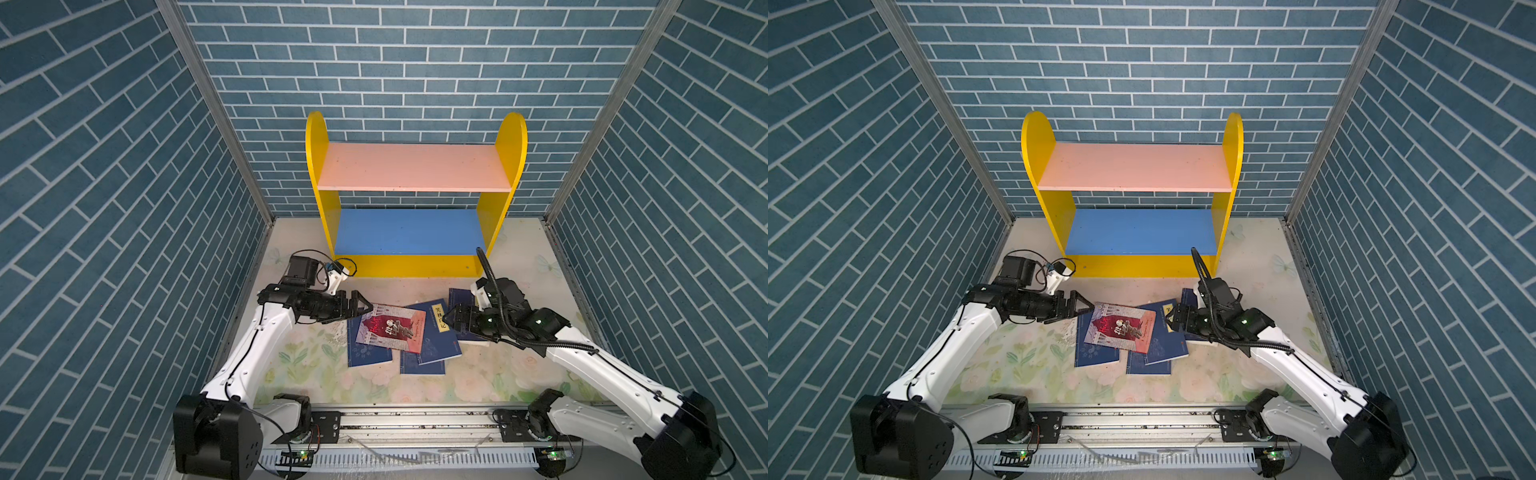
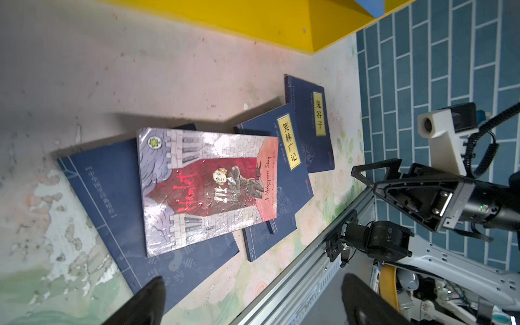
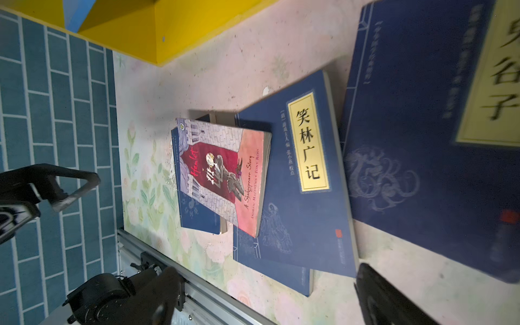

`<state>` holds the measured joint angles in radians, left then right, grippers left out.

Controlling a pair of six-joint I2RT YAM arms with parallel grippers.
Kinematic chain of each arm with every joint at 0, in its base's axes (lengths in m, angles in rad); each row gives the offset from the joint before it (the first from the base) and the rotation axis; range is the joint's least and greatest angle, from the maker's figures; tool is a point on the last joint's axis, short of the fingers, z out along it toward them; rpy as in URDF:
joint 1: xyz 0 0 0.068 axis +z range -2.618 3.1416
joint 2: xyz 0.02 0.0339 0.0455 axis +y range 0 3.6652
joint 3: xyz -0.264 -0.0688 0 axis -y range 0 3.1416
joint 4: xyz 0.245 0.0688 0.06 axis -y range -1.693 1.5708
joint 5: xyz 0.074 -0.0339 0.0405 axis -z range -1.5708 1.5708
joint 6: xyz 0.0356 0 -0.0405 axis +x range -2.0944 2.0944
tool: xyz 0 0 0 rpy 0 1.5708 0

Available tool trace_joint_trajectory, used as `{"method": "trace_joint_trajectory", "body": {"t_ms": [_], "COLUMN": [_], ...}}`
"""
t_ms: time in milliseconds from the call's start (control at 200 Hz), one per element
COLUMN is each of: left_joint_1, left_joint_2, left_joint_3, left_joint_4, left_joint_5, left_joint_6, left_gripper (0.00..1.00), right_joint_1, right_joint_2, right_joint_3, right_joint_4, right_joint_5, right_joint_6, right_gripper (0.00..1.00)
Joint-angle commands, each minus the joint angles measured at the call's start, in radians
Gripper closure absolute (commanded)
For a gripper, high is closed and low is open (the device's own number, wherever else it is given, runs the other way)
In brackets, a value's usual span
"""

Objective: Stacking books/files
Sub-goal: Pick up the book from the books.

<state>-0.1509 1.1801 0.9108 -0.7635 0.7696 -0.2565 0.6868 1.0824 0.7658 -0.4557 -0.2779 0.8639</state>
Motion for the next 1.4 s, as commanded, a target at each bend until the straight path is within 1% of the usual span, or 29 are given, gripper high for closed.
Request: {"method": "trace_joint_trajectory", "body": {"t_ms": [0,50,135,185,260,360,420,500,620,725,1055,1135,1395], "left_joint_1": [-0.048,-0.063,-0.088,-0.112,-0.131,-0.131,-0.133,-0.133,-0.140,-0.145,-0.161,-0.162,-0.186], "left_joint_2": [-0.003,0.003,0.017,0.033,0.058,0.085,0.113,0.152,0.184,0.218,0.296,0.317,0.348], "left_joint_3": [-0.033,-0.054,-0.096,-0.109,-0.112,-0.109,-0.104,-0.103,-0.113,-0.094,-0.085,-0.082,-0.078], "left_joint_4": [0.108,0.141,0.206,0.225,0.218,0.230,0.240,0.246,0.292,0.268,0.263,0.271,0.274], "left_joint_5": [-0.088,-0.133,-0.150,-0.183,-0.263,-0.295,-0.289,-0.284,-0.252,-0.267,-0.240,-0.207,-0.163], "left_joint_6": [-0.150,-0.170,-0.223,-0.234,-0.226,-0.173,-0.140,-0.138,-0.138,-0.117,-0.121,-0.127,-0.142], "left_gripper": [0.01,0.01,0.01,0.01,0.01,0.01,0.01,0.01,0.00,0.00,0.00,0.00,0.00], "right_joint_1": [0.034,0.042,0.054,0.056,0.060,0.064,0.066,0.069,0.069,0.069,0.070,0.069,0.069], "right_joint_2": [0.078,0.120,0.192,0.227,0.272,0.327,0.363,0.391,0.400,0.409,0.431,0.432,0.450], "right_joint_3": [-0.017,-0.018,-0.003,0.006,0.010,0.010,0.017,0.018,0.003,-0.004,-0.002,-0.003,0.011], "right_joint_4": [0.159,0.201,0.234,0.242,0.278,0.328,0.331,0.333,0.343,0.345,0.324,0.319,0.274], "right_joint_5": [-0.058,-0.074,-0.096,-0.098,-0.111,-0.138,-0.147,-0.146,-0.139,-0.142,-0.145,-0.145,-0.152], "right_joint_6": [0.075,0.085,0.090,0.096,0.103,0.116,0.116,0.118,0.127,0.129,0.113,0.112,0.091], "right_gripper": [0.02,0.04,0.07,0.07,0.07,0.08,0.08,0.08,0.09,0.09,0.08,0.08,0.08]}}
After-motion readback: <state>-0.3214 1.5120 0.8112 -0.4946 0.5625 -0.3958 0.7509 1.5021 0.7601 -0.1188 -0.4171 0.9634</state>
